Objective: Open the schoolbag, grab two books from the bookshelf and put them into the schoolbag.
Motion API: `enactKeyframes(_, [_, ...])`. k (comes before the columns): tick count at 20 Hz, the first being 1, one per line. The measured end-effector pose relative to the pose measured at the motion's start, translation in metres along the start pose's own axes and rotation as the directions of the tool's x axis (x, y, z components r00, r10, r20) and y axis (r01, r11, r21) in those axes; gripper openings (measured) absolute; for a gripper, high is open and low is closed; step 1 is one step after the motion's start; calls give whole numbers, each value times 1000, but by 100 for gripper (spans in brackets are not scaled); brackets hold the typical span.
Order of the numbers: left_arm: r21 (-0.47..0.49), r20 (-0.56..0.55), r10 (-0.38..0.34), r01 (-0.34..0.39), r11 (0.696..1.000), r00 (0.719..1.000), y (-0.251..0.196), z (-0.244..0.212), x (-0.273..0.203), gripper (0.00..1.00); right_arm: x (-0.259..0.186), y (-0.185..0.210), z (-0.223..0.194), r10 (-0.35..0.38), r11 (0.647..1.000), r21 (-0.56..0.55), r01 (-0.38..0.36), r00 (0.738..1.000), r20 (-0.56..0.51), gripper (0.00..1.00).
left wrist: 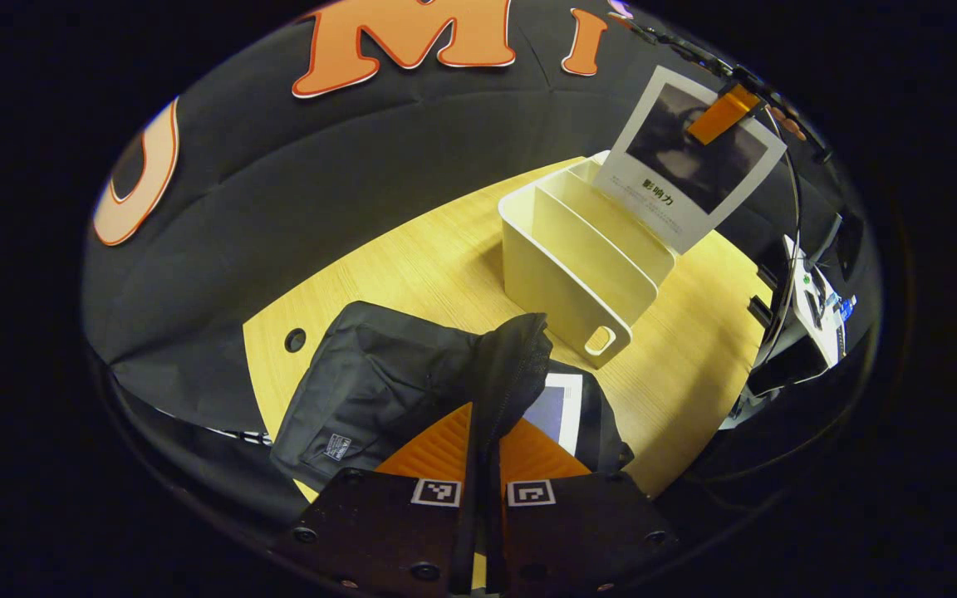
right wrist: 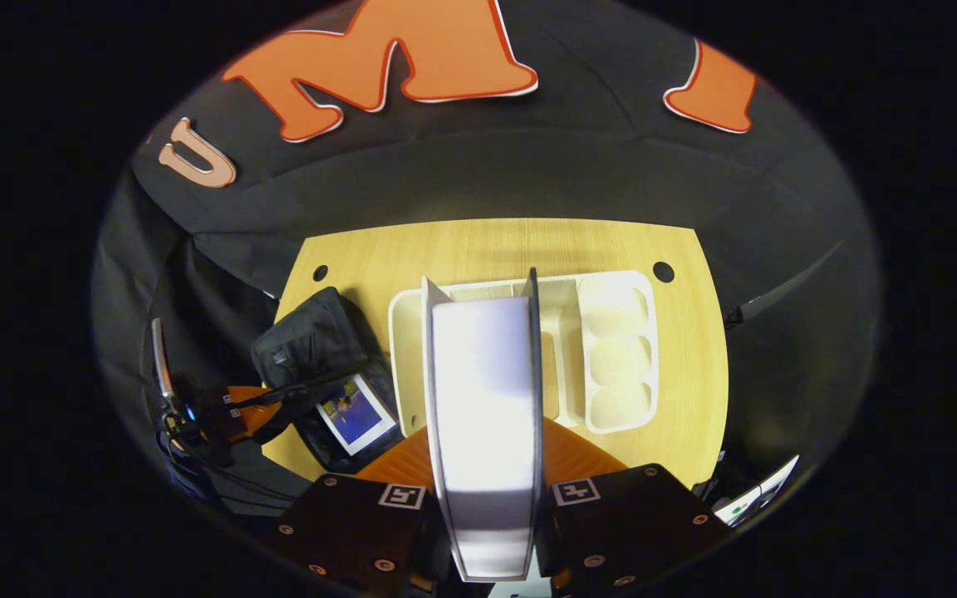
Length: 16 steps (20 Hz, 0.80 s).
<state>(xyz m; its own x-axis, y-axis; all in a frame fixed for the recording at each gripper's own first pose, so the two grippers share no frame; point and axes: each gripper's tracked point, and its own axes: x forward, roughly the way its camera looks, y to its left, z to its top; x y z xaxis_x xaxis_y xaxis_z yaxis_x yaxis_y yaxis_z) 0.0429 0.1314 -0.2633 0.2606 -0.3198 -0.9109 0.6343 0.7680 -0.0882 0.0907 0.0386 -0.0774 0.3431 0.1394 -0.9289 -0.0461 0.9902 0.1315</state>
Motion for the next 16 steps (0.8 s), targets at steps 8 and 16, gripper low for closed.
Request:
enactKeyframes(8, [18, 24, -26, 25, 1000, 999, 4, 0, -1, 7, -66, 43, -27, 148, 982, 95, -160, 981, 129, 40])
enactKeyframes(16, [53, 105, -53, 48, 997, 993, 16, 25, -17, 6, -38, 111, -73, 308, 916, 211, -340, 936, 171, 40])
